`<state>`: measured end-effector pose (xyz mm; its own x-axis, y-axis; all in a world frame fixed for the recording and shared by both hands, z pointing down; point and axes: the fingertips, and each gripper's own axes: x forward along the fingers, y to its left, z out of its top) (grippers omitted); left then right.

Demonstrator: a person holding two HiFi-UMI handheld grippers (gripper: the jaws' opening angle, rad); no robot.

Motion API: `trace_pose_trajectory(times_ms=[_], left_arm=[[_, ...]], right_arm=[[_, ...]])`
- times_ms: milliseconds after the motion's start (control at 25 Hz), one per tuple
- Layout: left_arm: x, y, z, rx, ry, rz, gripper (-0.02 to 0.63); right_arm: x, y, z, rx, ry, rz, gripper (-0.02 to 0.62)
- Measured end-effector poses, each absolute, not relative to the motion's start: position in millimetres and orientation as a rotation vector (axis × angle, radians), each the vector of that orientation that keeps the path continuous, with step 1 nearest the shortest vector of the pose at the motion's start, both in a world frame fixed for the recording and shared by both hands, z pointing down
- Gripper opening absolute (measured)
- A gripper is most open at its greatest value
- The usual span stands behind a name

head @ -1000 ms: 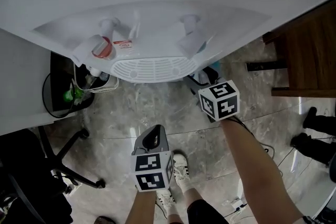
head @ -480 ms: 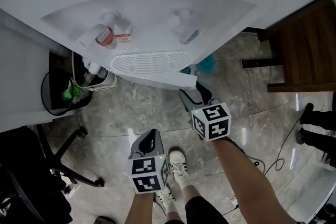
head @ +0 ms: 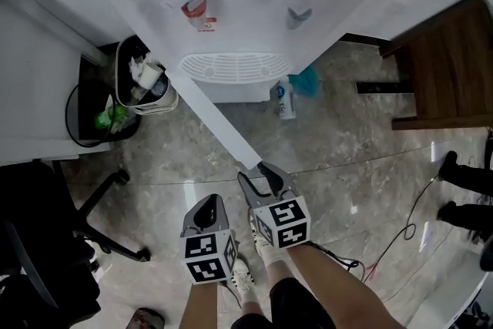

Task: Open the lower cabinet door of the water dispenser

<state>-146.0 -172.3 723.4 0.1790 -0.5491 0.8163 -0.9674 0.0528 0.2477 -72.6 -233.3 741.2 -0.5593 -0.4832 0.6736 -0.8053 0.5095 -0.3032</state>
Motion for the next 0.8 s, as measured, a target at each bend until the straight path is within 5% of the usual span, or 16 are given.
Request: trace_pose_trajectory(times_ms=[520, 800], left_arm=[[-219, -107, 721, 1.515, -1.582, 0.605, 0.006], [-202, -96, 700, 1.54, -1.551, 0.571, 0.006]], right_arm=[[-140, -182, 745, 1.014, -2.223, 0.82, 0.004], [-121, -163, 717, 1.067, -2.197, 0.84, -0.008]])
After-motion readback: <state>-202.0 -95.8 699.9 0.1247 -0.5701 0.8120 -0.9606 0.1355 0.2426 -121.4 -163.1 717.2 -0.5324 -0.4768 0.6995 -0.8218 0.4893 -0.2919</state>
